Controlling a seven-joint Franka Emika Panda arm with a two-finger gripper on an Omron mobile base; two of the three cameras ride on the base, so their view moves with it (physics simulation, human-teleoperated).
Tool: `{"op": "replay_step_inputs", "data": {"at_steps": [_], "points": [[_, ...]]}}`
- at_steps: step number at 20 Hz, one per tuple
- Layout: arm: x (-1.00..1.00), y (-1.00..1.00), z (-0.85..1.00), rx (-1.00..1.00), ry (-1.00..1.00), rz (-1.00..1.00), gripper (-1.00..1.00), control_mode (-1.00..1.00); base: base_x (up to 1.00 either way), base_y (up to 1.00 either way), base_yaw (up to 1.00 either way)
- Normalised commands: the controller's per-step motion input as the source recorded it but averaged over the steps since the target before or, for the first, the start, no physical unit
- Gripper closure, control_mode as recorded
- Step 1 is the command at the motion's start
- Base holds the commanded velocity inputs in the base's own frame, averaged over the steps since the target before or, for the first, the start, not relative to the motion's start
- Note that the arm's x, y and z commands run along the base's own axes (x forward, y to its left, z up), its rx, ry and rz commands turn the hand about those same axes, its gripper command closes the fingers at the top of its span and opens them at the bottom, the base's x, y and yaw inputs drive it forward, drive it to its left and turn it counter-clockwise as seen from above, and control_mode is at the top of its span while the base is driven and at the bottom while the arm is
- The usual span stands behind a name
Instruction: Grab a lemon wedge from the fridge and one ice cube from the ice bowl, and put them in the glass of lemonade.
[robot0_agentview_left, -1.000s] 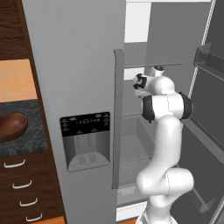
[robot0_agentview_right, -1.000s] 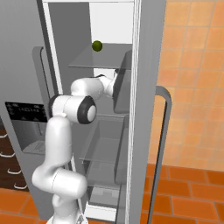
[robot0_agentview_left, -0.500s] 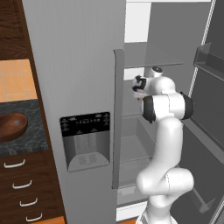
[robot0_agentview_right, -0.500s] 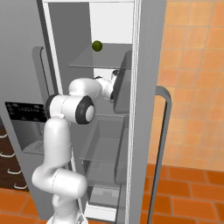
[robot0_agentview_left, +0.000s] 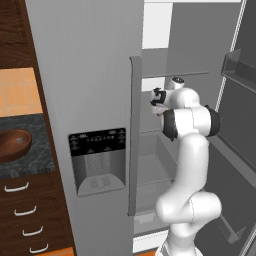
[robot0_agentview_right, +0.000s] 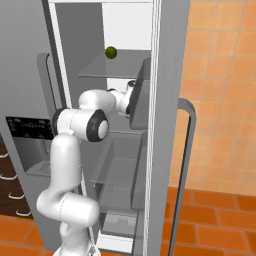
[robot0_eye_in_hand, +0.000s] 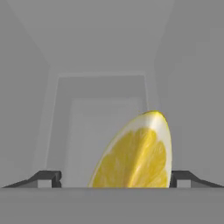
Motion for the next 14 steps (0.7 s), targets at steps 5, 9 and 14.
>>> {"op": "replay_step_inputs", "data": {"at_steps": [5,9,14], "points": [[-0.06,0.00,-0.08,0.00,0.07,0.00,1.00,-1.00,0.00,0.00,0.00],[-0.04,0.00,-0.04,0.00,0.06,0.00,1.00,-1.00,0.00,0.00,0.00],[-0.62,0.09,0.00,0.00,-0.01,0.05,1.00,-1.00,0.00,0.00,0.00]]}}
